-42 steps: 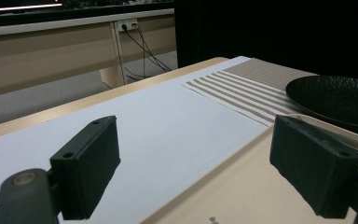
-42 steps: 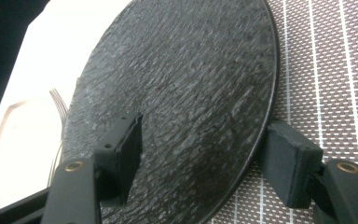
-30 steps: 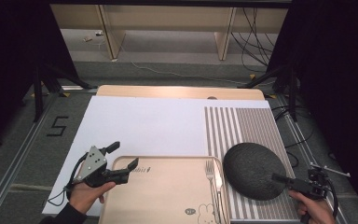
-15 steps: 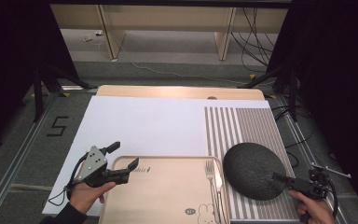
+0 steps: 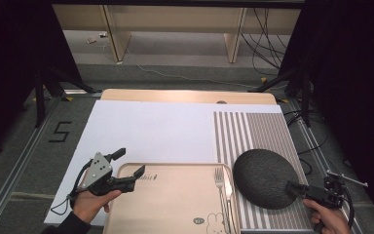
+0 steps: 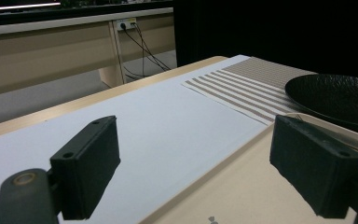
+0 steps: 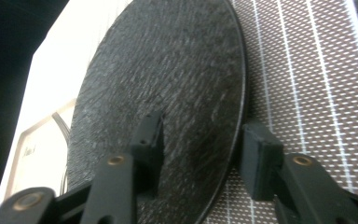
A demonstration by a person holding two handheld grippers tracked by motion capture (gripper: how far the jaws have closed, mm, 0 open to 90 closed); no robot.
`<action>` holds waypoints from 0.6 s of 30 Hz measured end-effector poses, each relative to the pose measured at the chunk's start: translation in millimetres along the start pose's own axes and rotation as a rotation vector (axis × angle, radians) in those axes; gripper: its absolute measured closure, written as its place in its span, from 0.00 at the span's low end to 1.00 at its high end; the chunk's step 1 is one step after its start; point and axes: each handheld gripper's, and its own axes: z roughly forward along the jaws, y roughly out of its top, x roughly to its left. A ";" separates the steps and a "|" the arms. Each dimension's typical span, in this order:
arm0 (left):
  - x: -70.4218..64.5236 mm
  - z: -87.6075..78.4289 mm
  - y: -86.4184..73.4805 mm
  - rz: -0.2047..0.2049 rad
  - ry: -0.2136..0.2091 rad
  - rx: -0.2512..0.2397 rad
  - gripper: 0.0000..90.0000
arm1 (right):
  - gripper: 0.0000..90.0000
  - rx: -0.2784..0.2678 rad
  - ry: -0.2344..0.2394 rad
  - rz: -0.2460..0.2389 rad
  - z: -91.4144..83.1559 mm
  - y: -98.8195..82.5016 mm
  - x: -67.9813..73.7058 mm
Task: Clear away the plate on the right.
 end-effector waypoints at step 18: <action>-0.4 0.3 0.0 0.000 -0.002 0.000 0.17 | 0.85 -0.024 0.006 0.083 -2.4 0.0 -7.3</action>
